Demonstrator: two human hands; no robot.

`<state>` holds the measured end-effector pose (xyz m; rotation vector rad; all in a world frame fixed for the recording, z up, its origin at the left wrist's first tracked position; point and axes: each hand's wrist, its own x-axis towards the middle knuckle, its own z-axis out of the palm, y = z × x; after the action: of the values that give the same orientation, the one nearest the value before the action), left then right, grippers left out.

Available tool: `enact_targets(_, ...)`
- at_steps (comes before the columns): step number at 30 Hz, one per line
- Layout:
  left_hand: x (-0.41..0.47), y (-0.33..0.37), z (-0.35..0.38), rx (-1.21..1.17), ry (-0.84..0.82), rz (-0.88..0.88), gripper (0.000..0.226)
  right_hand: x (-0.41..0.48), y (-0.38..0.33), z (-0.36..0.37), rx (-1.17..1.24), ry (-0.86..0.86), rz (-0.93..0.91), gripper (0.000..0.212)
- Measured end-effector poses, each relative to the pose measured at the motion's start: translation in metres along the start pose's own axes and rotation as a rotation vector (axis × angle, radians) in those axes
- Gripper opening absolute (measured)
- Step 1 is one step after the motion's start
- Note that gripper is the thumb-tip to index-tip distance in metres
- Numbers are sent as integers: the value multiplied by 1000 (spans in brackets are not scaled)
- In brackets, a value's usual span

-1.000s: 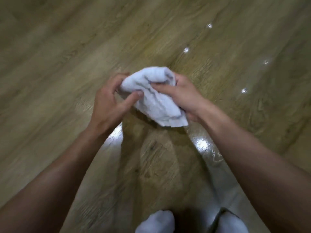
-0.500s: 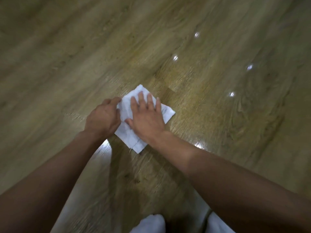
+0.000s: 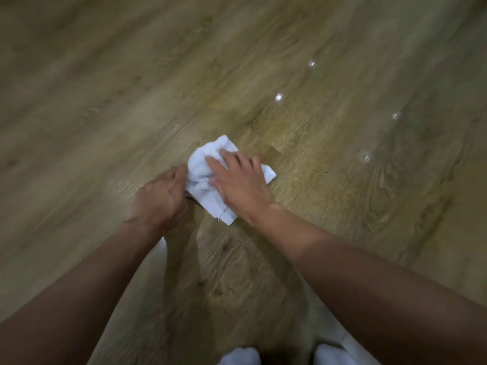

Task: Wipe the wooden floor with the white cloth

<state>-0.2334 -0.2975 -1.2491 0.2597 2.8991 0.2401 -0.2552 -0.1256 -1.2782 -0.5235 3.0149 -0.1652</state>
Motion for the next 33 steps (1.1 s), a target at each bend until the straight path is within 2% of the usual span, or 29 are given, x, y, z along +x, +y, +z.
enact_targets(3, -2, 1, 3, 15, -28, 33, 42, -51, 18, 13, 45, 103, -96, 43)
enact_targets(5, -2, 9, 7, 56, -91, 22, 50, -76, 50, 17, 24, 146, -91, 51)
enact_targets(7, -2, 17, 15, 62, -122, -23, 52, -69, 64, 12, 29, 108, 54, 60)
enact_targets(9, -2, 25, 18, -8, -102, -24, 50, -39, 51, 7, 28, 78, 209, 52)
enact_targets(11, 2, 30, 14, -75, -85, -12, 48, -21, 23, 6, 34, 48, 250, 56)
enact_targets(13, 7, 30, 8, -92, -85, 17, 44, -38, 4, 5, 50, 47, 178, 63)
enact_targets(15, 11, 30, 6, -100, -51, 23, 36, -80, 11, 5, 56, 78, 62, 52)
enact_targets(17, 10, 35, 9, -64, -33, 45, 40, -123, 40, 5, 45, 98, 35, 42)
enact_targets(19, 8, 48, 17, -19, -21, 116, 49, -146, 70, -2, 27, 79, 157, 42)
enact_targets(22, 2, 76, 25, -38, -28, 206, 54, -124, 84, -7, 25, 27, 384, 44)
enact_targets(24, -2, 92, 28, -60, -59, 189, 56, -99, 74, -3, 29, 21, 422, 46)
enact_targets(26, -7, 93, 31, -66, -74, 154, 58, -99, 53, 1, 39, 42, 400, 46)
enact_targets(28, -8, 86, 32, -55, -65, 167, 60, -136, 40, 8, 22, 78, 284, 48)
enact_targets(31, -5, 86, 29, -3, -33, 213, 50, -215, 64, 18, 15, 57, 105, 66)
enact_targets(33, -2, 90, 31, 43, -3, 245, 41, -231, 90, 15, 47, 88, 226, 56)
